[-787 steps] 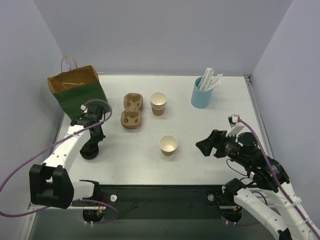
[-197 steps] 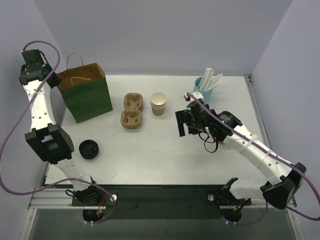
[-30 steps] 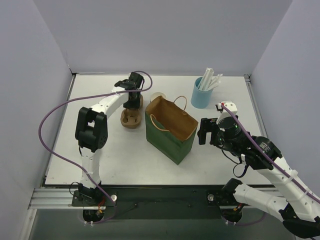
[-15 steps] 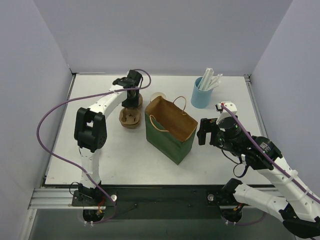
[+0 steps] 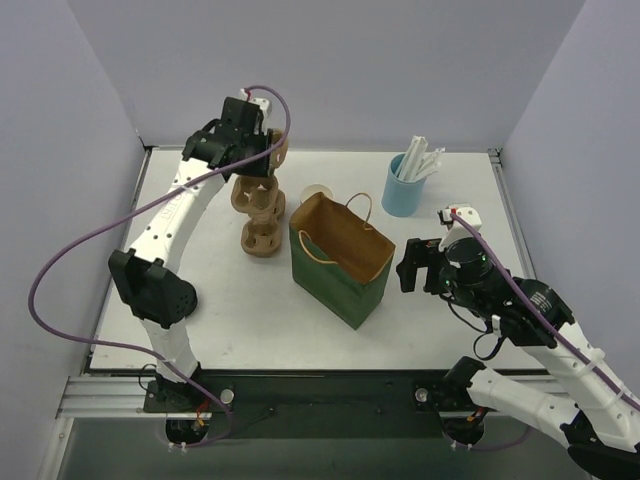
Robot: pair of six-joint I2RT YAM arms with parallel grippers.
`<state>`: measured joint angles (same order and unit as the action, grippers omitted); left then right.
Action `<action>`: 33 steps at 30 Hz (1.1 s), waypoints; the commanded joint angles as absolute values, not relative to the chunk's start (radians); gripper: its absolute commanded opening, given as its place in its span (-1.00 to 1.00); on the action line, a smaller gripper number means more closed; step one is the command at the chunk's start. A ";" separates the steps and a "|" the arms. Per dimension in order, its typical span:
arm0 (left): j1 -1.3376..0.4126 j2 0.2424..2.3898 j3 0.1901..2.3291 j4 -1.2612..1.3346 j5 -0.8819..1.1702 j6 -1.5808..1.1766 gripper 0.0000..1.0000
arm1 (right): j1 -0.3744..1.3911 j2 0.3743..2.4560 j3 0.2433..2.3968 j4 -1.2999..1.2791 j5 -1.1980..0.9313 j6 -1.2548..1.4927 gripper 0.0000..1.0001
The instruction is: Pack the takeout coffee
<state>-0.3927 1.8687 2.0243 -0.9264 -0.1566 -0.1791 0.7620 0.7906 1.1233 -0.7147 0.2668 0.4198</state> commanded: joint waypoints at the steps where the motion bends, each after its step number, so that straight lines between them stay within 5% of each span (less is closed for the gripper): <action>1: -0.396 1.789 2.150 -1.011 -0.063 -0.155 -0.26 | 0.770 0.782 1.118 -0.690 0.282 0.420 0.72; 15: -0.459 1.616 2.214 -1.123 0.061 -0.311 -0.28 | 0.739 0.943 1.390 -0.618 0.114 0.081 0.73; 24: -0.459 1.511 2.125 -1.091 0.112 -0.345 -0.29 | 0.581 1.052 1.373 -0.624 -0.164 0.035 0.57; 33: -0.457 1.479 2.083 -1.094 0.138 -0.347 -0.29 | 0.572 1.186 1.371 -0.618 -0.166 -0.022 0.49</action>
<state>-0.4587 1.5146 2.1010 -1.1187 0.1123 -0.3359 0.5819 1.1534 1.3636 -0.6323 -0.1429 0.0036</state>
